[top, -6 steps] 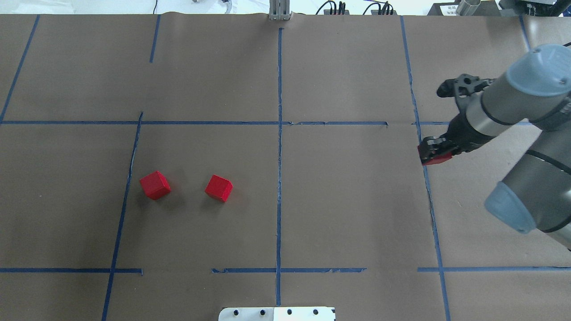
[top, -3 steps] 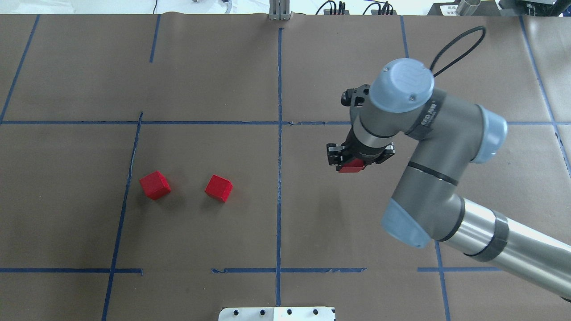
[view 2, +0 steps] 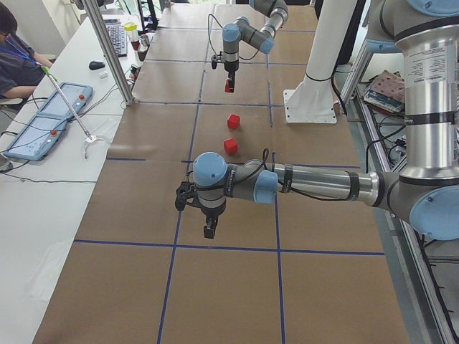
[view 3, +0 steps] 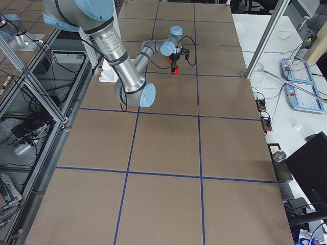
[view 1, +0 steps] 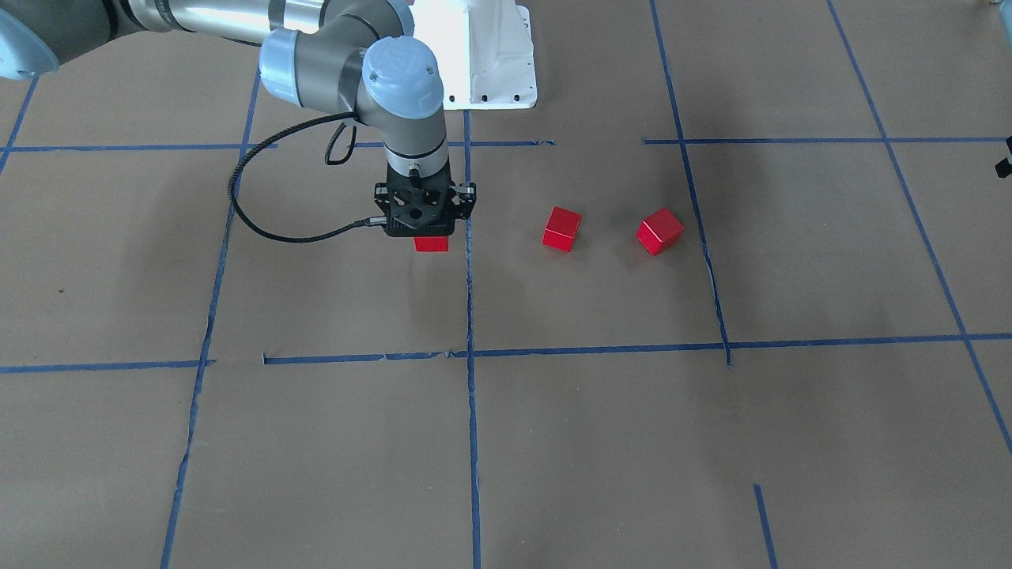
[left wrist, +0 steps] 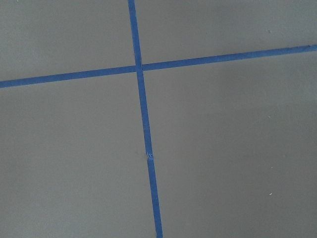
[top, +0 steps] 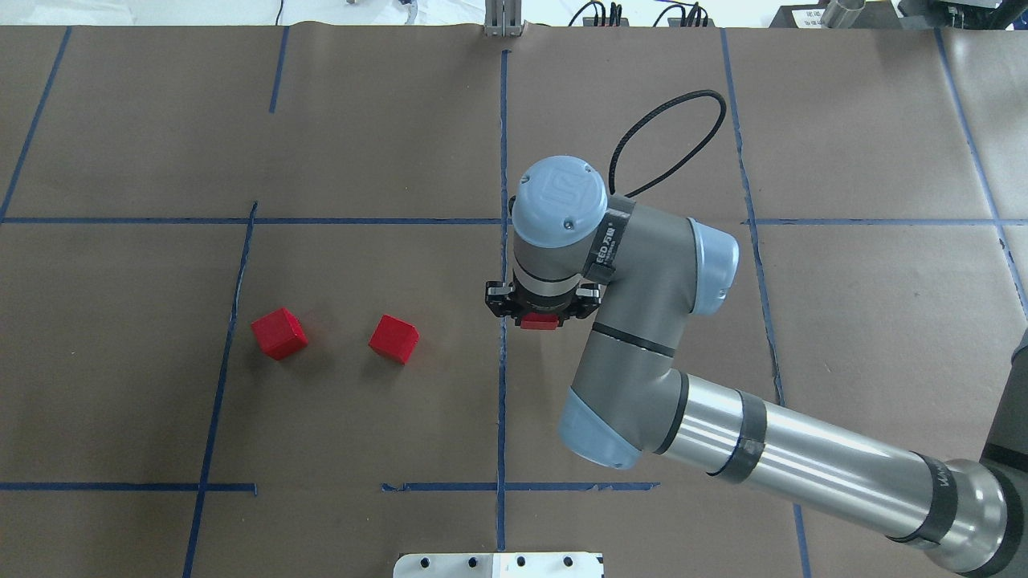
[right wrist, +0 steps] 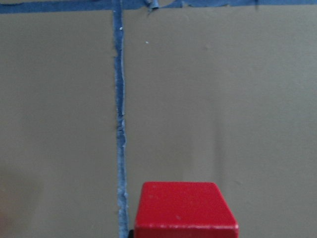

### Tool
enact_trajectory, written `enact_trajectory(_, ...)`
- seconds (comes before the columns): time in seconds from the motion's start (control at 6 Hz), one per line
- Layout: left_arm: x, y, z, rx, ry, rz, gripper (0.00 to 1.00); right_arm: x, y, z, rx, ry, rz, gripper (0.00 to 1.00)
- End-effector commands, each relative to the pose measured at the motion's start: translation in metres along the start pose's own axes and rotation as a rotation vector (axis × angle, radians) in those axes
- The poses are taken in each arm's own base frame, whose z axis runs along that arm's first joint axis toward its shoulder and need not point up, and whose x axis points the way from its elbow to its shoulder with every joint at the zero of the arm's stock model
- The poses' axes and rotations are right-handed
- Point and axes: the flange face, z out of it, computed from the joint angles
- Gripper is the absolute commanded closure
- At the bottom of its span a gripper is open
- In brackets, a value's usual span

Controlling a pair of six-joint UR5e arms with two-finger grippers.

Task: Form red blocks into L shape at center
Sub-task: 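Lift the red cube with the right gripper and carry it toward the table center, then lower the red cube onto the center grid line and open the right gripper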

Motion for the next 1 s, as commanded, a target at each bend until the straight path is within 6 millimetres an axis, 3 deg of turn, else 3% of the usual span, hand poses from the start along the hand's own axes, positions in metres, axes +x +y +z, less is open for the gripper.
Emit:
enact_trajectory(0.0, 0.000, 0.000, 0.000, -0.001, 0.000, -0.001, 0.00, -0.028, 0.009, 0.027, -0.006, -0.010, -0.004, 0.92)
enact_trajectory(0.33, -0.002, 0.000, 0.003, -0.007, 0.000, -0.003, 0.00, -0.031, 0.016, 0.037, -0.019, 0.002, -0.012, 0.92)
enact_trajectory(0.83, -0.003, 0.001, 0.006, -0.012, 0.000, -0.008, 0.00, -0.036, 0.018, 0.036, -0.023, -0.002, -0.035, 0.74)
